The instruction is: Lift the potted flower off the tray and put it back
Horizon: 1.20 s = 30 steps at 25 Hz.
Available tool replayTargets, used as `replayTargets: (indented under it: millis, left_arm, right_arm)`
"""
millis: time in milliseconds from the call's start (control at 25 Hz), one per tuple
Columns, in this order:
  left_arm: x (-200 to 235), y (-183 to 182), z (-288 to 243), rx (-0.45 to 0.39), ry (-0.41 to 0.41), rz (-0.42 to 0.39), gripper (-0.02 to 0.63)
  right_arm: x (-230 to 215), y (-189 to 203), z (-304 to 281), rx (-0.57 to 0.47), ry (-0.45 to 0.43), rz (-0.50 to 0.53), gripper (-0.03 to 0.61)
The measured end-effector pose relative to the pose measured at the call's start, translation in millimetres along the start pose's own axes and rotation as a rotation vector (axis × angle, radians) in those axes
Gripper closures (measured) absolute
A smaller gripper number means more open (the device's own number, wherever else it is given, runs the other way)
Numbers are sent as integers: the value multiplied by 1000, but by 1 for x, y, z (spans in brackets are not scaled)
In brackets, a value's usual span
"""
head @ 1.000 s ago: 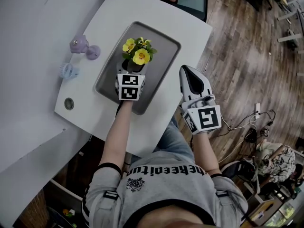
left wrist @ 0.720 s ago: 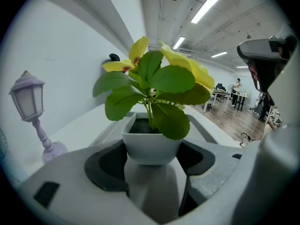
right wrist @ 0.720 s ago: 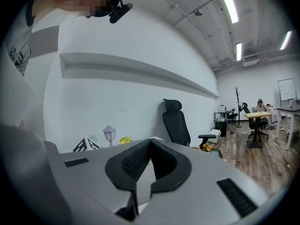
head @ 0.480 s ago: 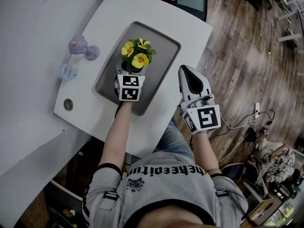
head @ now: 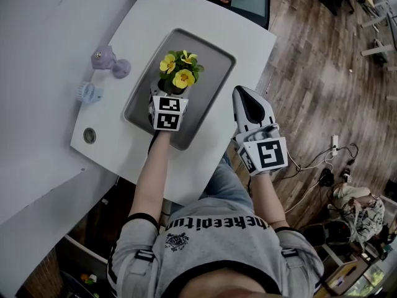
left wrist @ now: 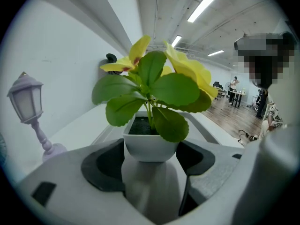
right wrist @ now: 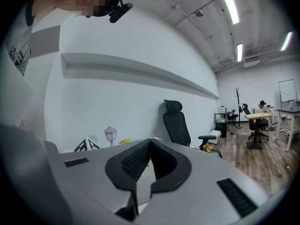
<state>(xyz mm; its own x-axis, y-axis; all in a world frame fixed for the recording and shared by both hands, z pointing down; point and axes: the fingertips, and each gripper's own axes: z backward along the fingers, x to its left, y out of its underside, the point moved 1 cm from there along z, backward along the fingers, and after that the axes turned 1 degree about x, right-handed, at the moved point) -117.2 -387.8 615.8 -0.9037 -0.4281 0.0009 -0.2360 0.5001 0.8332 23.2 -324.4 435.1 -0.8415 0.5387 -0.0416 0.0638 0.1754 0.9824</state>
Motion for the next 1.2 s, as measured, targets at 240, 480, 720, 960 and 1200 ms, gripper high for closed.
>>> replayTargets:
  millis: [240, 480, 720, 960, 1200]
  left_arm:
    - [1, -3, 26, 9, 4, 17, 285]
    - [2, -3, 60, -25, -20, 43, 298]
    - [8, -13, 104, -92, -93, 67, 456]
    - [18, -34, 151, -189, -171, 93, 591]
    - [18, -54, 195, -271, -209, 123, 611]
  right_arm:
    - [10, -9, 7, -19, -8, 6, 575]
    - [28, -21, 18, -47, -27, 28, 575]
    - [47, -39, 31, -72, -38, 45, 575]
    - [67, -57, 38, -118, -72, 69, 575]
    - [80, -72, 46, -153, -96, 78, 575]
